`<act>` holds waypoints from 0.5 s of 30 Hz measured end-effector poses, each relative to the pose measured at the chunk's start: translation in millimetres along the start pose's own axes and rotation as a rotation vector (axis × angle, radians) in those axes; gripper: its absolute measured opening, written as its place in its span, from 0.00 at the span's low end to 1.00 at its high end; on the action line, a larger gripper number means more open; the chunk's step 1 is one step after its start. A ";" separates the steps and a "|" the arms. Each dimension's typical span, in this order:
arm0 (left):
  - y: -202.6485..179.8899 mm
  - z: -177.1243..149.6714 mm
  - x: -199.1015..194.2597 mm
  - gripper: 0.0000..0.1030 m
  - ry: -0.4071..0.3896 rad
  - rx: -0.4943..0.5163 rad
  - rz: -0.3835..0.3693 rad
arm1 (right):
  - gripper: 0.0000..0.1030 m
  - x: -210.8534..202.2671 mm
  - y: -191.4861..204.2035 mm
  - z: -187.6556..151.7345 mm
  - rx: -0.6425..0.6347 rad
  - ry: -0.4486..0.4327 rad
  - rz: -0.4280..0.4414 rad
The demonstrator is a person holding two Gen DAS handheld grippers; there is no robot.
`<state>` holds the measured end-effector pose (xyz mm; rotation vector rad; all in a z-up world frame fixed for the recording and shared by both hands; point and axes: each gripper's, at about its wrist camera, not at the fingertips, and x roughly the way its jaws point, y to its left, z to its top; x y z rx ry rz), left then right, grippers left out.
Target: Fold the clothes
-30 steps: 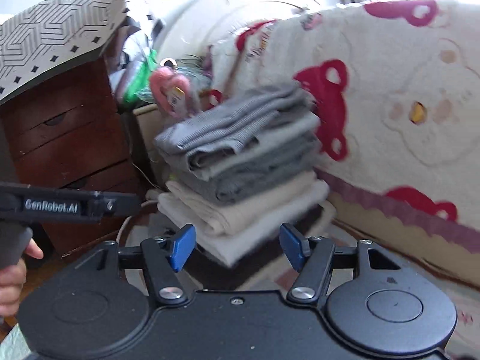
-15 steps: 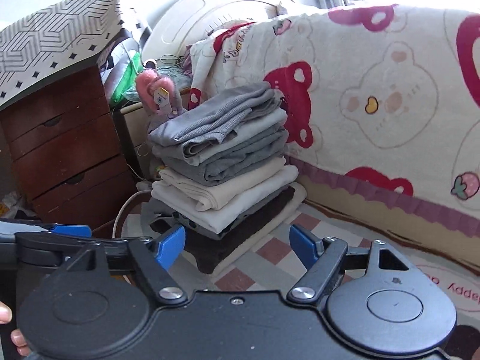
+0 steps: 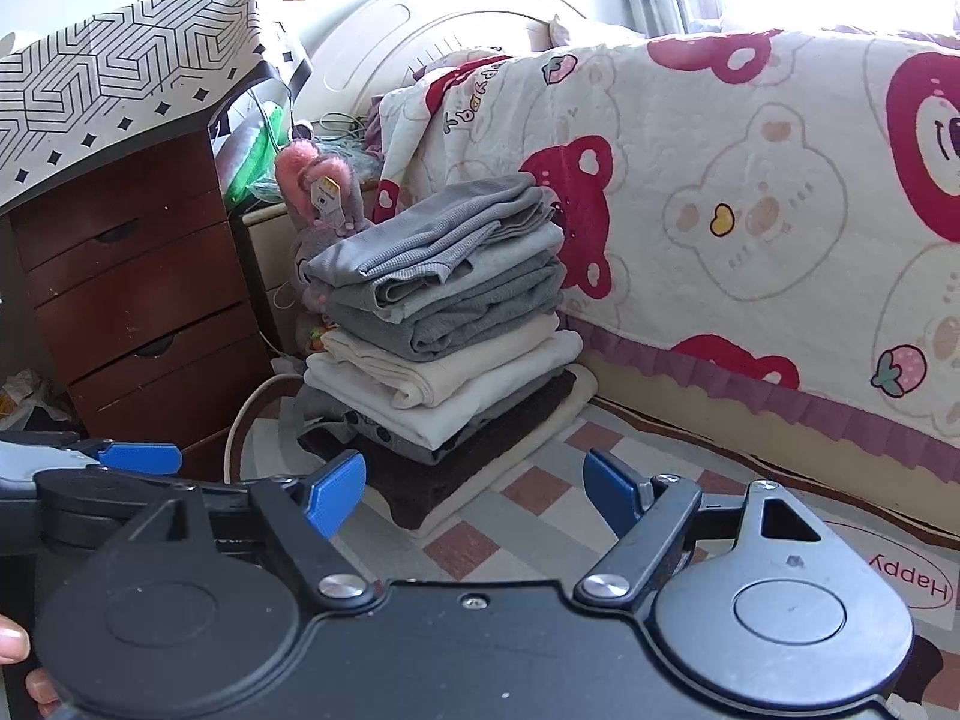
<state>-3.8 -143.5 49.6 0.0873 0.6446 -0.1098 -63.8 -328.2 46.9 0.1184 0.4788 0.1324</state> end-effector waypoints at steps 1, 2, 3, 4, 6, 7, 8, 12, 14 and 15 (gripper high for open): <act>-0.9 -0.5 -0.6 0.98 -0.001 0.000 0.003 | 0.81 -0.9 0.2 -0.9 0.000 0.001 -0.001; -1.2 -0.7 -0.7 0.98 -0.001 -0.002 0.003 | 0.81 -1.7 -0.1 -1.7 0.001 0.003 -0.002; -1.6 -0.9 -0.9 0.98 0.001 -0.004 0.002 | 0.81 -2.4 -0.3 -2.5 0.002 0.005 -0.004; -2.0 -1.0 -1.3 0.98 0.004 -0.007 0.000 | 0.81 -3.1 -0.9 -3.0 0.005 0.006 -0.006; -3.2 -0.8 -1.7 0.98 0.002 -0.005 -0.006 | 0.81 -4.5 -2.1 -3.8 0.013 0.008 -0.008; -3.6 -0.6 -1.8 0.98 0.001 -0.004 -0.009 | 0.81 -5.2 -2.8 -4.2 0.018 0.009 -0.008; -4.1 -0.8 -2.1 0.98 0.002 -0.004 -0.010 | 0.81 -5.9 -3.6 -4.6 0.022 0.010 -0.008; -6.2 -2.3 -3.5 0.98 0.004 -0.007 -0.015 | 0.81 -7.1 -5.8 -5.8 0.036 0.015 -0.014; -7.0 -2.9 -4.4 0.98 0.005 -0.008 -0.016 | 0.81 -7.8 -6.3 -6.1 0.044 0.015 -0.016; -7.3 -3.2 -5.2 0.98 0.002 -0.007 -0.015 | 0.81 -8.2 -6.5 -6.2 0.048 0.015 -0.015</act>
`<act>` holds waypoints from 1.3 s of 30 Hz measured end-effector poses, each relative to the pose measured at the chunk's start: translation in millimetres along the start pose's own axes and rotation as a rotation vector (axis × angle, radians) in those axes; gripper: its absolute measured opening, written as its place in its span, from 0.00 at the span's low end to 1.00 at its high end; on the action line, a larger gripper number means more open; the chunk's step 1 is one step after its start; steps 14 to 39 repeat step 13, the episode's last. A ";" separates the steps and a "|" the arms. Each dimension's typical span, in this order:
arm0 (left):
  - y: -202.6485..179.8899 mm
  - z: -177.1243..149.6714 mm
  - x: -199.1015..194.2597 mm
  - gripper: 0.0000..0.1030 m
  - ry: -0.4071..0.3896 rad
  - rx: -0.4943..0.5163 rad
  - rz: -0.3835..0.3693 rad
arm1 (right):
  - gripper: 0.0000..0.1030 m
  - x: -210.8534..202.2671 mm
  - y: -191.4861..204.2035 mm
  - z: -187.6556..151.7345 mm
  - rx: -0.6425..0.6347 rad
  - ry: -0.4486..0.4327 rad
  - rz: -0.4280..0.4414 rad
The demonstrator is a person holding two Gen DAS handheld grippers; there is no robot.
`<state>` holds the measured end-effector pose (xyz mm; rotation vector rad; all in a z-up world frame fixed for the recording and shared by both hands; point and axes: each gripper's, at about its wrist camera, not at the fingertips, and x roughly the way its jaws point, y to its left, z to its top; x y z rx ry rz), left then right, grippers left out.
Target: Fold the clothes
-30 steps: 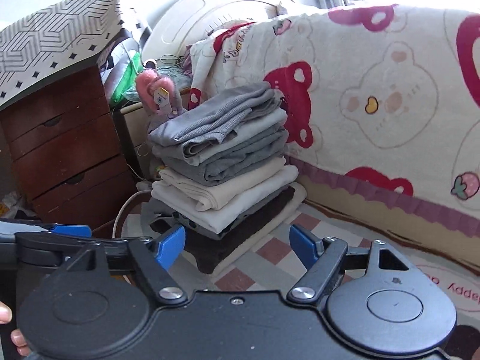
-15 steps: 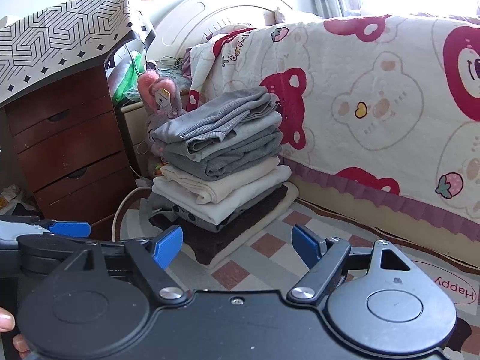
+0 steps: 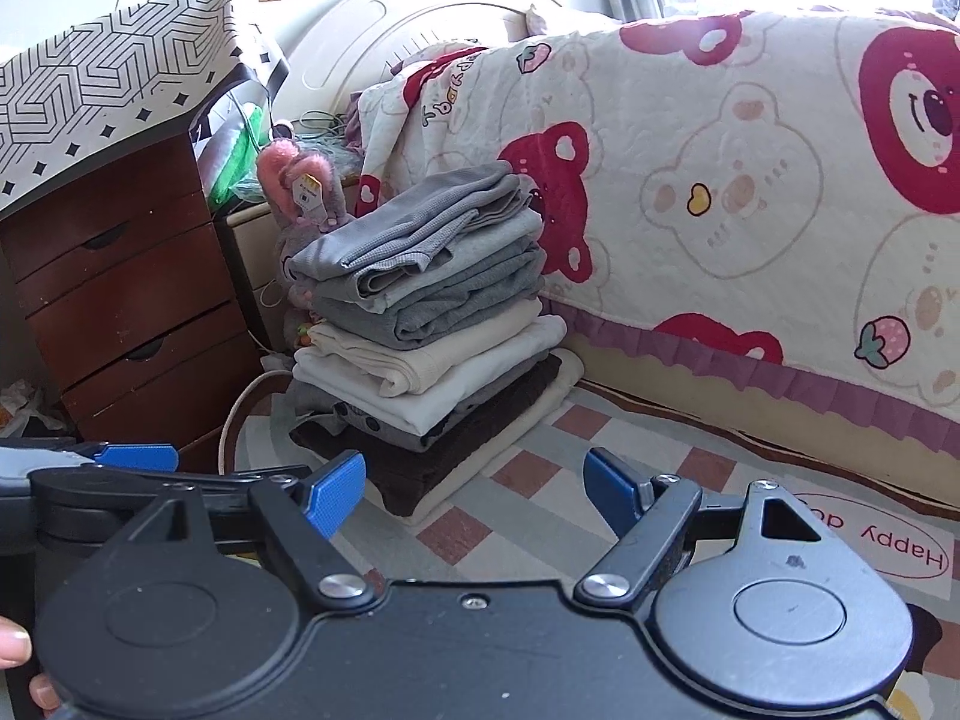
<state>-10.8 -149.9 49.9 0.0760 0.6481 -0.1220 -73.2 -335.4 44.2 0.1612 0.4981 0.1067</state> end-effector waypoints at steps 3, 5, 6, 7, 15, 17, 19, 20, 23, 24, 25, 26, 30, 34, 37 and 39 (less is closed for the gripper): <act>-0.2 -0.8 -2.4 0.98 -0.007 0.005 0.003 | 0.81 -0.9 0.0 0.5 0.005 -0.001 0.009; 0.1 -1.3 -3.2 0.98 -0.011 0.007 0.008 | 0.81 -2.0 0.7 0.5 0.002 -0.005 0.015; 0.6 -1.4 -2.8 0.98 -0.010 0.006 0.009 | 0.81 -2.2 1.2 0.4 0.000 -0.004 0.018; 1.2 -1.7 -2.2 0.98 -0.006 0.004 0.010 | 0.81 -2.3 1.7 0.3 -0.002 -0.003 0.020; 0.8 -5.2 -1.9 0.99 -0.007 0.009 0.024 | 0.81 -3.5 4.4 -0.6 -0.005 -0.001 0.020; 0.8 -5.2 -1.9 0.99 -0.007 0.009 0.024 | 0.81 -3.5 4.4 -0.6 -0.005 -0.001 0.020; 0.8 -5.2 -1.9 0.99 -0.007 0.009 0.024 | 0.81 -3.5 4.4 -0.6 -0.005 -0.001 0.020; 0.8 -5.2 -1.9 0.99 -0.007 0.009 0.024 | 0.81 -3.5 4.4 -0.6 -0.005 -0.001 0.020; 0.8 -5.2 -1.9 0.99 -0.007 0.009 0.024 | 0.81 -3.5 4.4 -0.6 -0.005 -0.001 0.020; 0.8 -5.2 -1.9 0.99 -0.007 0.009 0.024 | 0.81 -3.5 4.4 -0.6 -0.005 -0.001 0.020; 0.8 -5.2 -1.9 0.99 -0.007 0.009 0.024 | 0.81 -3.5 4.4 -0.6 -0.005 -0.001 0.020; 0.8 -5.2 -1.9 0.99 -0.007 0.009 0.024 | 0.81 -3.5 4.4 -0.6 -0.005 -0.001 0.020; 0.8 -5.2 -1.9 0.99 -0.007 0.009 0.024 | 0.81 -3.5 4.4 -0.6 -0.005 -0.001 0.020; 0.8 -5.2 -1.9 0.99 -0.007 0.009 0.024 | 0.81 -3.5 4.4 -0.6 -0.005 -0.001 0.020; 0.8 -5.2 -1.9 0.99 -0.007 0.009 0.024 | 0.81 -3.5 4.4 -0.6 -0.005 -0.001 0.020; 0.8 -5.2 -1.9 0.99 -0.007 0.009 0.024 | 0.81 -3.5 4.4 -0.6 -0.005 -0.001 0.020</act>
